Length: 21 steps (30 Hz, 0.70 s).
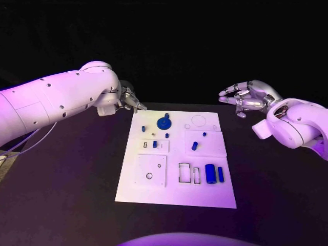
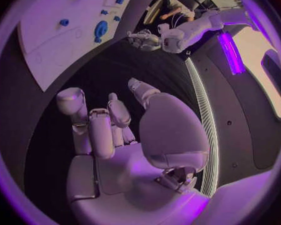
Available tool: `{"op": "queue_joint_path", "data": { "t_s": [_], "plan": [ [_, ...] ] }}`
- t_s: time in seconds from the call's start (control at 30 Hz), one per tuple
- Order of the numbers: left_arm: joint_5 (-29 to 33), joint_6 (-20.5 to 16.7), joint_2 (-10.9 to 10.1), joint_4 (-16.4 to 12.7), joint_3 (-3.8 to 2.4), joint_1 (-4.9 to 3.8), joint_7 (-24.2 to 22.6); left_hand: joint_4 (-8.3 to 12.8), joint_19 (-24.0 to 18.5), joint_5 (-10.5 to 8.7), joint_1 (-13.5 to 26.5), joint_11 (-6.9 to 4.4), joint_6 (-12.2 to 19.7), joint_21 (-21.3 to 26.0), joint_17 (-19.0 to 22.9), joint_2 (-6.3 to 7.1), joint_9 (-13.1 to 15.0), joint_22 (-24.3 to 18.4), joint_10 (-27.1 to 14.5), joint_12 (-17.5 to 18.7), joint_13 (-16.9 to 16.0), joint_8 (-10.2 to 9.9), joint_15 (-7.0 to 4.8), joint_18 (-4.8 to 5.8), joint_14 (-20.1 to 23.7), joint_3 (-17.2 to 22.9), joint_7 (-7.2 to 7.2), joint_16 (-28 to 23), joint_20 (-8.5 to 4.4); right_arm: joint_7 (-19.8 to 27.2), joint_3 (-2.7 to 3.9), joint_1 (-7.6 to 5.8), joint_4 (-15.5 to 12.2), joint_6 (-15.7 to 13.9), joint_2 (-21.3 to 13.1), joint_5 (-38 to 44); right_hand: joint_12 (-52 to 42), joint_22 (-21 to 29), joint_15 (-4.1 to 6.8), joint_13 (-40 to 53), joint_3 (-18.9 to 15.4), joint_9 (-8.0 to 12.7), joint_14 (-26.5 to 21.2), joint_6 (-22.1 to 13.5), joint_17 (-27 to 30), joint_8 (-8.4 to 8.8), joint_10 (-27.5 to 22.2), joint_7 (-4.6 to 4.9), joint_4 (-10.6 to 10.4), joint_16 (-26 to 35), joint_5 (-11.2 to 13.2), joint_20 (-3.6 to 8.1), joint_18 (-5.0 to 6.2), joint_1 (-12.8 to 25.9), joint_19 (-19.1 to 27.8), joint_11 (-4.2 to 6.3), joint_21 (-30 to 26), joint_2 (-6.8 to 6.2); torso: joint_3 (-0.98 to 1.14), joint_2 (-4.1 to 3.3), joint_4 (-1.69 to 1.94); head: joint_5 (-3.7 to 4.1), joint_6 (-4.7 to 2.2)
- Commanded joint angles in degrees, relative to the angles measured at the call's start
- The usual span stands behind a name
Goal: Assemble the parts on the task board
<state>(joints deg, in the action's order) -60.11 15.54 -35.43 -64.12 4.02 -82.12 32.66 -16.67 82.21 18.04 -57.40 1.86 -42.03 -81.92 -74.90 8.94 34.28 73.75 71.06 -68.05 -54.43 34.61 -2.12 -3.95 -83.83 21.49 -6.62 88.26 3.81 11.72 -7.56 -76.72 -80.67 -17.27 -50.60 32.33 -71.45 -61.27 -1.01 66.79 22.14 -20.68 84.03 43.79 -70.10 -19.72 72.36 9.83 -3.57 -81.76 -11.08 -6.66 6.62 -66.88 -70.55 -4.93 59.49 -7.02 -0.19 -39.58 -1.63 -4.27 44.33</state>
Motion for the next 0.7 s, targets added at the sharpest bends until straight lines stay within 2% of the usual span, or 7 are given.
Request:
{"op": "queue_joint_path", "data": {
  "t_s": [0.03, 0.13, 0.27, 0.33, 0.47, 0.57, 0.7],
  "plan": [
    [-2.41, 1.41, 0.94, 1.69, 0.21, 0.79, -1.96, 0.00, 0.04, 0.37, -0.72, 0.15, -0.38, 0.09, -12.37, -0.06, -0.06, -0.02, -0.02, -0.17, 0.06, -0.02, 0.33, 0.46, -5.32, -0.22, 0.12, -0.06, 0.34, 0.60, 0.01, 0.07, -0.03, 0.46, 0.13, 0.24, 0.36, 0.17, 0.47, -0.08, 0.07, -0.07, 1.08, -0.32, 0.16, -0.27, -0.51, 0.07, -0.29, 0.42, -0.09, 0.05, 0.96, -0.39, 0.57, 0.03, -0.40, 0.21, 0.00, 0.01, 0.00, -0.12, 0.03],
    [-1.96, 2.03, 1.77, 3.02, 0.35, 1.58, -2.32, -0.02, 0.00, 0.36, -0.74, 0.14, -0.45, 0.14, -12.37, -0.09, -0.08, -0.11, -0.06, -0.13, 0.12, 0.00, 0.32, 0.44, -5.32, -0.24, 0.13, -0.06, 0.33, 0.62, 0.01, 0.09, -0.04, 0.45, 0.15, 0.22, 0.36, 0.17, 0.47, -0.08, 0.07, -0.07, 1.08, -0.32, 0.16, -0.27, -0.51, 0.07, -0.29, 0.42, -0.09, 0.05, 0.96, -0.39, 0.57, 0.03, -0.40, 0.21, -0.04, -0.02, -0.01, -0.14, -0.01],
    [-1.30, 3.21, 2.72, 4.20, 0.46, 2.43, -2.77, -0.06, -0.02, 0.33, -0.74, 0.13, -0.58, 0.16, -12.36, -0.18, -0.11, -0.15, -0.12, -0.07, 0.23, 0.04, 0.31, 0.43, -5.32, -0.28, 0.14, -0.06, 0.32, 0.63, 0.01, 0.12, -0.04, 0.48, 0.22, 0.21, 0.56, 0.28, 0.49, -0.27, 0.07, -0.10, 1.05, -0.36, 0.25, -0.38, -0.60, 0.06, -0.36, 0.55, -0.39, 0.06, 0.97, -0.47, 0.63, 0.04, -0.60, 0.27, 0.04, 0.01, -0.02, -0.18, 0.09],
    [-1.11, 3.59, 3.05, 4.45, 0.51, 2.77, -3.02, -0.06, -0.02, 0.33, -0.74, 0.13, -0.58, 0.16, -12.36, -0.18, -0.11, -0.15, -0.12, -0.07, 0.23, 0.04, 0.31, 0.43, -5.32, -0.28, 0.14, -0.06, 0.32, 0.64, 0.01, 0.13, -0.04, 0.51, 0.26, 0.21, 0.64, 0.29, 0.51, -0.33, 0.09, -0.13, 1.06, -0.42, 0.29, -0.49, -0.57, 0.05, -0.43, 0.64, -0.88, 0.08, 0.97, -0.56, 0.59, 0.06, -0.69, 0.30, 0.05, -0.01, -0.04, -0.24, -0.08],
    [-0.60, 3.99, 3.62, 4.64, 0.57, 3.51, -3.52, -0.10, 0.00, 0.18, -0.63, 0.12, -0.74, 0.13, -12.43, -0.15, -0.19, -0.09, -0.17, -0.08, 0.23, 0.06, 0.30, 0.44, -5.34, -0.51, 0.15, -0.02, 0.30, 0.64, 0.01, 0.14, -0.05, 0.54, 0.33, 0.21, 0.68, 0.37, 0.52, -0.37, 0.10, -0.14, 1.05, -0.44, 0.36, -0.53, -0.57, 0.04, -0.44, 0.70, -1.07, 0.09, 0.98, -0.61, 0.63, 0.07, -0.80, 0.30, 0.03, -0.03, 0.00, -0.37, 0.09],
    [-0.39, 4.09, 3.91, 4.71, 0.59, 3.85, -3.77, -0.14, 0.05, 0.12, -0.55, 0.12, -0.80, 0.07, -12.49, -0.19, -0.23, 0.03, -0.17, -0.09, 0.23, 0.07, 0.29, 0.46, -5.36, -0.59, 0.15, 0.02, 0.29, 0.63, 0.01, 0.15, -0.02, 0.55, 0.36, 0.21, 0.68, 0.37, 0.52, -0.37, 0.10, -0.14, 1.05, -0.44, 0.36, -0.53, -0.57, 0.04, -0.44, 0.70, -1.07, 0.09, 0.98, -0.61, 0.63, 0.07, -0.80, 0.30, 0.00, -0.02, 0.02, -0.39, 0.28],
    [-0.23, 4.57, 4.22, 4.77, 0.60, 4.16, -3.81, -0.13, -0.06, 0.09, -0.49, 0.10, -0.98, 0.18, -12.50, -0.29, -0.26, -0.19, -0.20, -0.08, 0.26, 0.14, 0.29, 0.42, -5.36, -0.67, 0.17, 0.03, 0.28, 0.63, 0.01, 0.15, -0.01, 0.55, 0.39, 0.21, 0.74, 0.42, 0.53, -0.44, 0.12, -0.15, 1.05, -0.46, 0.40, -0.58, -0.58, 0.04, -0.46, 0.75, -1.30, 0.10, 0.99, -0.66, 0.64, 0.07, -0.89, 0.31, 0.09, 0.10, 0.05, -0.39, 0.45]
  ]
}}
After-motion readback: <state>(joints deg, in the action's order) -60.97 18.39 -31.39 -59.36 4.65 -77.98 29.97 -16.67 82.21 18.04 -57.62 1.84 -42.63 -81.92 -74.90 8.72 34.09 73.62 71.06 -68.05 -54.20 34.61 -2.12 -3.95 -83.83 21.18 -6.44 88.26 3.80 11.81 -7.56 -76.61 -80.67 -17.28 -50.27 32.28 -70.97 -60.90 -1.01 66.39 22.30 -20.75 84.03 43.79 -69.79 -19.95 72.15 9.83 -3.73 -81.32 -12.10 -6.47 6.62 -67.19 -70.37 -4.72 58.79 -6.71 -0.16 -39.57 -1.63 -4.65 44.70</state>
